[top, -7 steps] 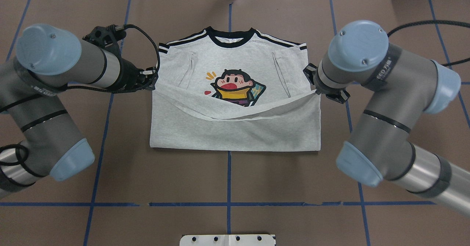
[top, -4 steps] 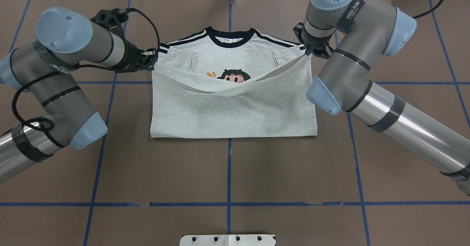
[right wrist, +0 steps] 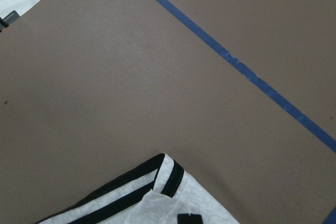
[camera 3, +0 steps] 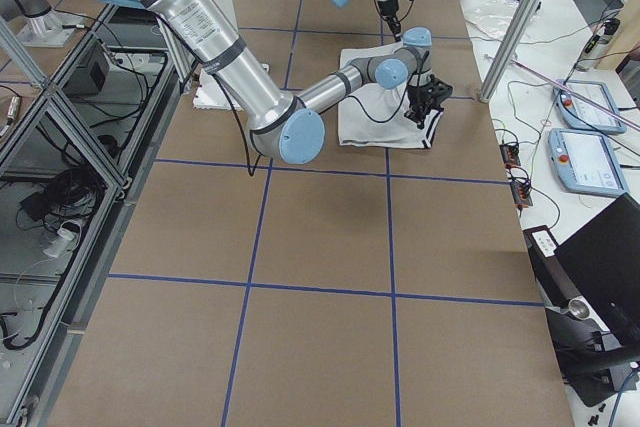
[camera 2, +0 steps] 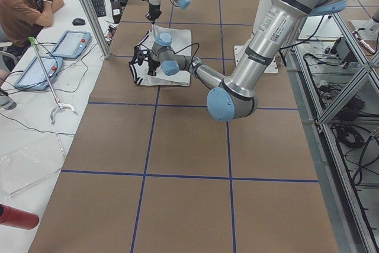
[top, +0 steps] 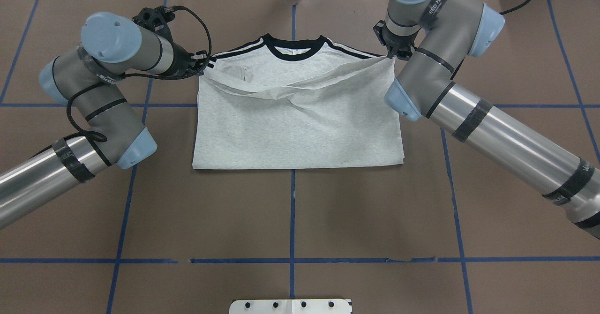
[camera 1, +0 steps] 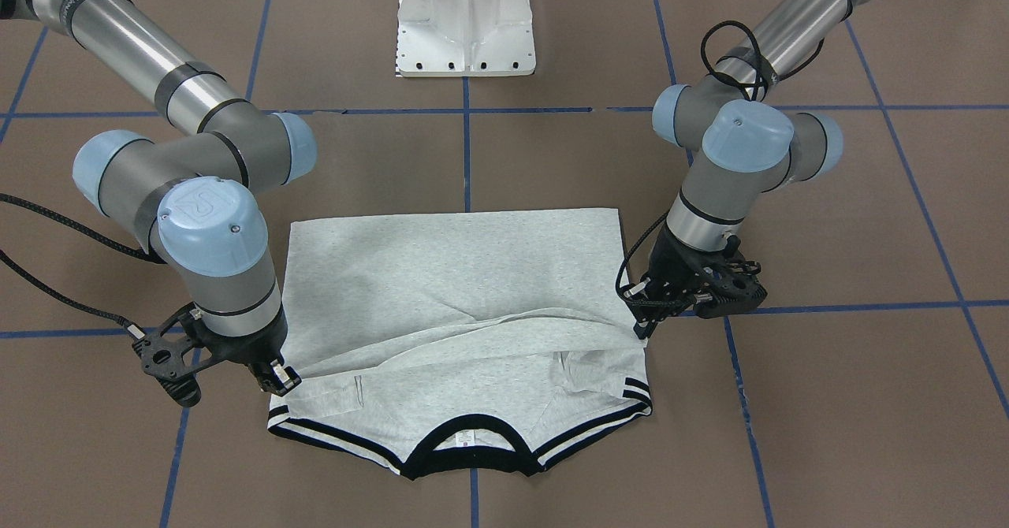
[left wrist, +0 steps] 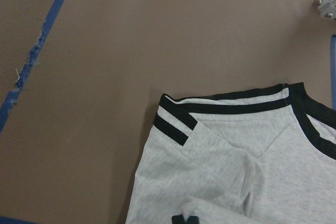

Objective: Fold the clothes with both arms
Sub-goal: 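Release the hem at the collar and raise both grippers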

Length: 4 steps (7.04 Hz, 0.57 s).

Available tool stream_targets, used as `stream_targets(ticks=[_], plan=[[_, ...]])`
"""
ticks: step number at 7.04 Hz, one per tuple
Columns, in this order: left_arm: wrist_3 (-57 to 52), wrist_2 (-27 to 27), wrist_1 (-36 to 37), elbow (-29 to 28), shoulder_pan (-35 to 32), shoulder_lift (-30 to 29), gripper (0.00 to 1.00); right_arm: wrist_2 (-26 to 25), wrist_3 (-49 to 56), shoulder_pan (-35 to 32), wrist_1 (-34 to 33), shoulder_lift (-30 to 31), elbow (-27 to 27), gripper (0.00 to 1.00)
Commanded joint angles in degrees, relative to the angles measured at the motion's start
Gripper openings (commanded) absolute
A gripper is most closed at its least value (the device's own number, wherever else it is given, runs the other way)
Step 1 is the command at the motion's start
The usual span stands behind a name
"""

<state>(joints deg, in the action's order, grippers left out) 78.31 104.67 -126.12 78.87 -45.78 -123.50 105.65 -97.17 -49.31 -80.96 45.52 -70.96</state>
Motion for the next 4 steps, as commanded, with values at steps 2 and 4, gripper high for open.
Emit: stream_targets(ticks=[2,4], plan=[[-0.26,-1.58,-3.78,-4.6,-0.01,-0.51,0.06,-0.27,0.14,0.18,3.88,0.0,4.07,0.0],[-3.95,-1.84,-4.47,-6.78,-0.19,-0.51,0.47,-0.27,0.23,0.26,5.89,-0.17,5.56,0.55]])
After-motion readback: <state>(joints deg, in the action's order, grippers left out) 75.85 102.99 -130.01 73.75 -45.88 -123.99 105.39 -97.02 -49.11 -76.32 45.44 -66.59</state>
